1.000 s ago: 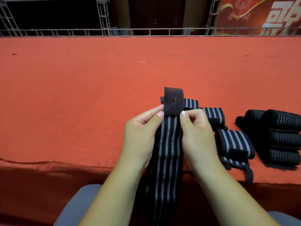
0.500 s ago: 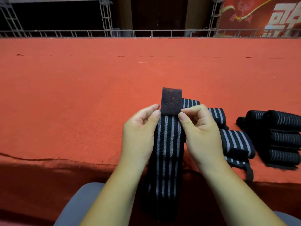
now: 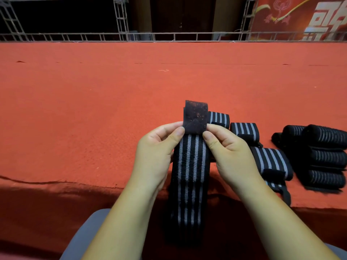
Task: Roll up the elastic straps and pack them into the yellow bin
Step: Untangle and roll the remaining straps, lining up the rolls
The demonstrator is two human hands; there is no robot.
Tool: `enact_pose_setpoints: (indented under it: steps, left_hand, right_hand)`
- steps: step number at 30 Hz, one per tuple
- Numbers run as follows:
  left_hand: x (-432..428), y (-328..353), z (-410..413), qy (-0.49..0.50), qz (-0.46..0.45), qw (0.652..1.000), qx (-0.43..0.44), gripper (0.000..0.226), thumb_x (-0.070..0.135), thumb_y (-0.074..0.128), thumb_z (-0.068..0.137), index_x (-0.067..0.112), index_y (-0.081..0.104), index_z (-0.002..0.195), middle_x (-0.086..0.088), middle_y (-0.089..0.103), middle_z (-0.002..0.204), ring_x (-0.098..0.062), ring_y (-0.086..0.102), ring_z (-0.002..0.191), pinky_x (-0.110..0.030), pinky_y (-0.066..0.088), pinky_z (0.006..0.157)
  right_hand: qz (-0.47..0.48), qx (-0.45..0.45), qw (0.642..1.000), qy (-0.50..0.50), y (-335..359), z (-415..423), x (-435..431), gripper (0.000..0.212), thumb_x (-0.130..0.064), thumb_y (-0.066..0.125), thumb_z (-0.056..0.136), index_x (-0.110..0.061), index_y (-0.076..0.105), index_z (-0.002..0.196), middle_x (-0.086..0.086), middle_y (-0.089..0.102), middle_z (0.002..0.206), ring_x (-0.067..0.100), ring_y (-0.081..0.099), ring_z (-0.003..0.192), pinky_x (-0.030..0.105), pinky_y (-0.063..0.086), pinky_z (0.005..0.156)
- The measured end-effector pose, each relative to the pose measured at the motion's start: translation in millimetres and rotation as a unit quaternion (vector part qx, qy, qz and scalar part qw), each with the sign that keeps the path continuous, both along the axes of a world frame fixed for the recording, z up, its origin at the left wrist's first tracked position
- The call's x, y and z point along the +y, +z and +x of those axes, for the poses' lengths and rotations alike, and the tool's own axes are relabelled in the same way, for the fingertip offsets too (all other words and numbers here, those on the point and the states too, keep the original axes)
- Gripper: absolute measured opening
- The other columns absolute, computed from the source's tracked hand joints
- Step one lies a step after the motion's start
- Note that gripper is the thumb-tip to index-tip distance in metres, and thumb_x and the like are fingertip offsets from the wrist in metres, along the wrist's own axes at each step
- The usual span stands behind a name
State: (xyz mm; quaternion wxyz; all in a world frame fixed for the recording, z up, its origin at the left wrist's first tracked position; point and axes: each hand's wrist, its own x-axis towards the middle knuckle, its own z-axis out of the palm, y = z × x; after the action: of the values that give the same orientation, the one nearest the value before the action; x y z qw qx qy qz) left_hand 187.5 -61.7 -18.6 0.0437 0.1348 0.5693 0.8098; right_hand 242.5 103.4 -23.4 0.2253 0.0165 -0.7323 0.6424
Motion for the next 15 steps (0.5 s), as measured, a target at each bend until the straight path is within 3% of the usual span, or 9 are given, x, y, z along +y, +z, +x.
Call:
enact_pose_setpoints:
  steps: [6,10,13,15]
  left_hand:
    - [-1,-3,-3,0.031,-0.027,0.999,0.011,0.014,0.018,0.074,0.101,0.01,0.082,0.109,-0.011,0.083,0.106,-0.029,0.081,0.1,-0.043,0.061,0.085]
    - [2,-4,-2,0.01,-0.046,0.998,0.031,0.015,0.015,0.07,0.105,0.01,0.08,0.114,-0.01,0.083,0.108,-0.03,0.08,0.104,-0.046,0.061,0.093]
    - [8,3,-1,0.014,-0.034,0.999,0.04,0.015,0.01,0.066,0.106,0.008,0.079,0.114,-0.013,0.083,0.108,-0.032,0.08,0.103,-0.047,0.062,0.095]
    - [11,14,-2,0.012,0.01,1.0,0.011,0.014,0.01,0.064,0.108,0.006,0.077,0.11,-0.018,0.082,0.105,-0.031,0.08,0.096,-0.044,0.063,0.089]
  right_hand:
    - [-0.013,0.01,1.0,-0.006,-6,-3,0,0.024,-0.017,0.061,0.111,-0.027,0.079,0.125,-0.005,0.08,0.124,0.018,0.074,0.121,0.054,0.055,0.11]
    - [-0.039,0.015,0.999,-0.03,-7,-4,-5,0.019,-0.018,0.063,0.11,-0.026,0.078,0.119,-0.004,0.081,0.118,0.015,0.076,0.115,0.045,0.058,0.105]
    - [-0.092,-0.012,0.995,-0.038,-10,-5,-15,0.015,-0.034,0.066,0.109,-0.021,0.072,0.113,0.001,0.08,0.103,0.015,0.075,0.095,0.045,0.06,0.092]
    - [-0.139,-0.049,0.989,0.004,-15,-6,-23,0.034,-0.049,0.064,0.107,-0.018,0.07,0.119,0.01,0.08,0.112,0.019,0.075,0.106,0.054,0.058,0.103]
